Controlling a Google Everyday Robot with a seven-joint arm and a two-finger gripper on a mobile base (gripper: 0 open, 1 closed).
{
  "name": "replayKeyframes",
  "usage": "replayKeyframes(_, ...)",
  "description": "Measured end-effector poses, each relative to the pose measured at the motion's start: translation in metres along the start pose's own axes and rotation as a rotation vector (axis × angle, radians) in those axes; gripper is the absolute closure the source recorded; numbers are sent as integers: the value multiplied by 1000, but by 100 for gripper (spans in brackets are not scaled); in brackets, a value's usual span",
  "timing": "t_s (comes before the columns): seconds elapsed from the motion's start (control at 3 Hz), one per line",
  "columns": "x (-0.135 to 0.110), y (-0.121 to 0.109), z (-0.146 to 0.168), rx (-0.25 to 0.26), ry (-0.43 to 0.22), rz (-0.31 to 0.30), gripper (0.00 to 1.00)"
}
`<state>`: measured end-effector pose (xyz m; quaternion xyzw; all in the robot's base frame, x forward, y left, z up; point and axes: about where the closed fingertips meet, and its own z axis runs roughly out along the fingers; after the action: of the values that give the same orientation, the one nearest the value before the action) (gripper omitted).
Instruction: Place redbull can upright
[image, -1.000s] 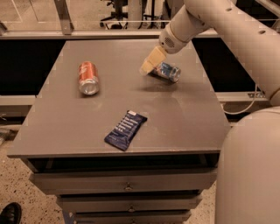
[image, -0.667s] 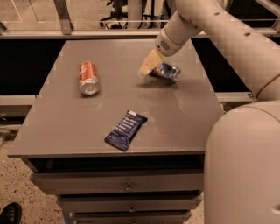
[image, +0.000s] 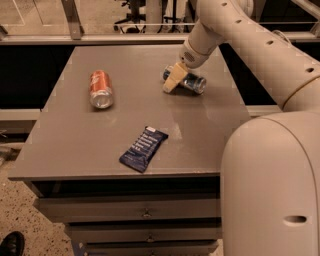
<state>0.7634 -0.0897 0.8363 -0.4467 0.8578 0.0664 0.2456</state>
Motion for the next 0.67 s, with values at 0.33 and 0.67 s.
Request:
replayKeyframes(0.33,-2,-3,-7,10,16,-15,39)
replayKeyframes(0.67,-14,-4,-26,24,21,-48,71)
